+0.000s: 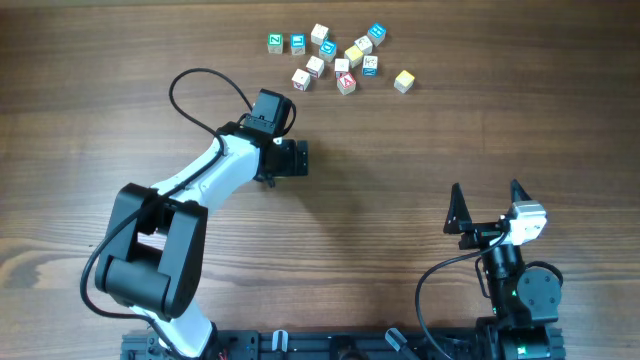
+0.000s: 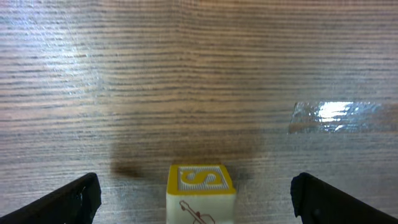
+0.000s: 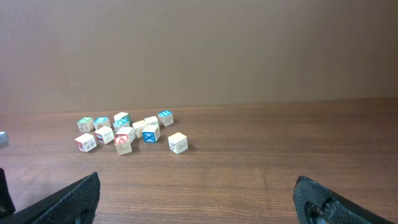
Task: Form a horizontal line
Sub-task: 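Lower the yellow S block onto the table and open the left gripper, then move the left gripper back to the cluster and grasp the D block, then lift the D block and carry it toward the placed S block, then hold the D block beside the S block, aligning it to the right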
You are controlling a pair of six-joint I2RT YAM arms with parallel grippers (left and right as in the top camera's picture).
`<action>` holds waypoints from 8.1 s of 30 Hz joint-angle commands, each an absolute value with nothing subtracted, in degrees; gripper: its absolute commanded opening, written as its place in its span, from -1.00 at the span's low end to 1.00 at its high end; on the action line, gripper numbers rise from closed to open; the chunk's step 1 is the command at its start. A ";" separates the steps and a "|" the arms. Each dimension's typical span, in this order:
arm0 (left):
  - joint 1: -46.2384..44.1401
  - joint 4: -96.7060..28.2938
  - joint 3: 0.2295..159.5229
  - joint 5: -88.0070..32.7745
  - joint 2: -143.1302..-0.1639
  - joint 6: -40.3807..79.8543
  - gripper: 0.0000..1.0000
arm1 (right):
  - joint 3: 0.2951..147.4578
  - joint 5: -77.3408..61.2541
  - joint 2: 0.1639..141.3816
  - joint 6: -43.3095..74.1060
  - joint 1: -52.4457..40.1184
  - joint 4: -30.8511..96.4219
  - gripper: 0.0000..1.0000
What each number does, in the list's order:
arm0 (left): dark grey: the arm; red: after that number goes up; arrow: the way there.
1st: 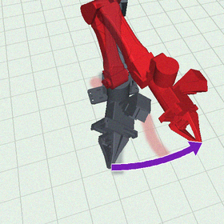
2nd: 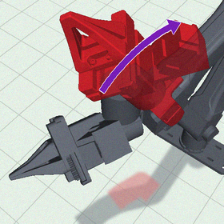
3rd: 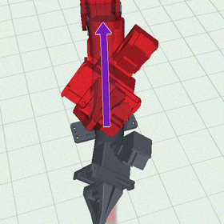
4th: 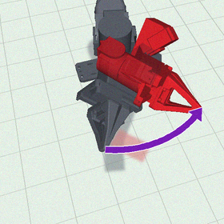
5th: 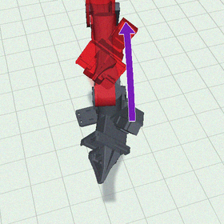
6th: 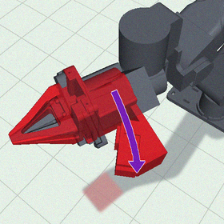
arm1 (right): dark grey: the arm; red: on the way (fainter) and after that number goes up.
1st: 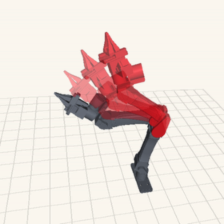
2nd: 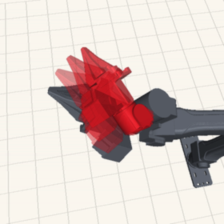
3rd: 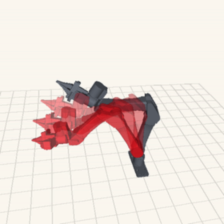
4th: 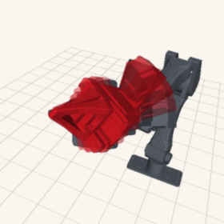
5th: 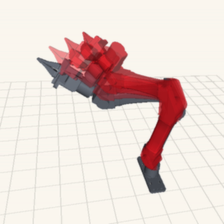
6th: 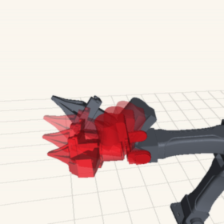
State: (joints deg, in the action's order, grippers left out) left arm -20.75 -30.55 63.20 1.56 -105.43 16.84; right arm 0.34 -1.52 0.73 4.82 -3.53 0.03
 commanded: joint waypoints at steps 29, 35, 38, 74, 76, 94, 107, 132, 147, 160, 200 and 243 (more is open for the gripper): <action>-21.04 -25.17 62.83 4.71 -105.06 16.69 1.00 | 0.30 -2.48 0.64 4.49 -3.36 -0.14 0.99; -19.55 -27.31 67.68 9.32 -104.99 13.65 0.76 | 0.30 -2.48 0.64 4.51 -3.36 -0.14 0.99; -17.67 -32.14 76.55 9.32 -104.99 13.65 -0.47 | 0.30 -2.48 0.64 4.49 -3.36 -0.14 0.99; -16.56 -28.03 105.06 -2.81 -132.00 -4.56 0.45 | 0.30 -2.48 0.64 4.49 -3.36 -0.14 0.99; -17.28 -27.99 105.06 -3.05 -133.21 -7.60 0.47 | 0.30 -2.48 0.64 4.49 -3.36 -0.14 0.99; -18.22 -27.16 104.66 -3.18 -134.39 -9.85 0.08 | 0.30 -2.48 0.64 4.51 -3.36 -0.14 1.00; -18.22 -25.45 103.07 -3.16 -134.82 -9.82 -0.01 | 0.30 -2.48 0.64 4.51 -3.36 -0.14 1.00; -18.26 -26.20 103.09 -3.14 -134.65 -1.04 -0.38 | 0.30 -2.48 0.64 4.49 -3.36 -0.14 0.99; -18.52 -54.00 103.07 -3.20 -112.49 15.27 -0.48 | 0.30 -2.48 0.64 4.49 -3.36 -0.14 1.00; -28.95 -70.54 103.07 -3.18 -110.30 23.03 -0.56 | 0.30 -2.48 0.64 4.49 -3.36 -0.14 0.99; -32.10 -48.99 82.04 0.10 -110.41 33.63 -0.85 | 0.30 -2.48 0.64 4.49 -3.36 -0.14 1.00; -32.14 -46.76 79.33 4.40 -110.50 34.81 -0.78 | 0.30 -2.48 0.64 4.49 -3.36 -0.14 0.99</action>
